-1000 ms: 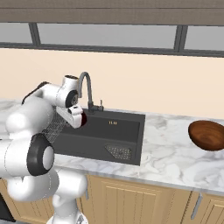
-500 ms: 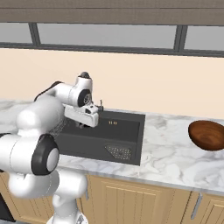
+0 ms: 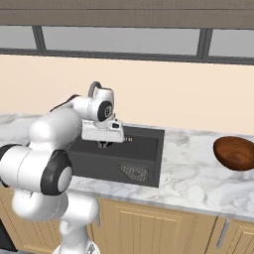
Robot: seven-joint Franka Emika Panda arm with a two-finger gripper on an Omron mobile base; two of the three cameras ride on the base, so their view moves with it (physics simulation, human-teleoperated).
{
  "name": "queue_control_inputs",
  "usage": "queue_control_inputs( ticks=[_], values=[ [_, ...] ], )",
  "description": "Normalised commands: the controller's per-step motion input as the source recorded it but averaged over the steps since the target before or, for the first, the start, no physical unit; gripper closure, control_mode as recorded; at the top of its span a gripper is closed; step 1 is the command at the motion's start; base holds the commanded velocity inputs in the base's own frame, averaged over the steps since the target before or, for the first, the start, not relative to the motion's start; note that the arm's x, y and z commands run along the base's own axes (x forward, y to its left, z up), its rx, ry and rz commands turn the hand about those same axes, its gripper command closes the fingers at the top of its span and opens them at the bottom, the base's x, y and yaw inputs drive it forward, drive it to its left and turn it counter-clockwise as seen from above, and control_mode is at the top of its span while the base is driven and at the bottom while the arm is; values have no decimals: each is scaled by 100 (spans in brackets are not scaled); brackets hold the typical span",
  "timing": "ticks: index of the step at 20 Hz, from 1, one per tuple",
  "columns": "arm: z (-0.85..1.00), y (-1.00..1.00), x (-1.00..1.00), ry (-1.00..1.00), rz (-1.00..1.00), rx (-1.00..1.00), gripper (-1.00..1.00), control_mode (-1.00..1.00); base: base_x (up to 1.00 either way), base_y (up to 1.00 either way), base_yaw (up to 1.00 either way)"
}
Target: Pick the mug and place it in the sink. Pick the bowl and place it in the open cabinet and then close the cabinet.
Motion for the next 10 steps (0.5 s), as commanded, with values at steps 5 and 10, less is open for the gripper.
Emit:
queue_control_inputs(
  ticks=[5,10],
  values=[
    [-21,-22,8,0,32,0,100,-100,0,0,0],
    [-26,-20,10,0,24,0,100,-100,0,0,0]
  ],
)
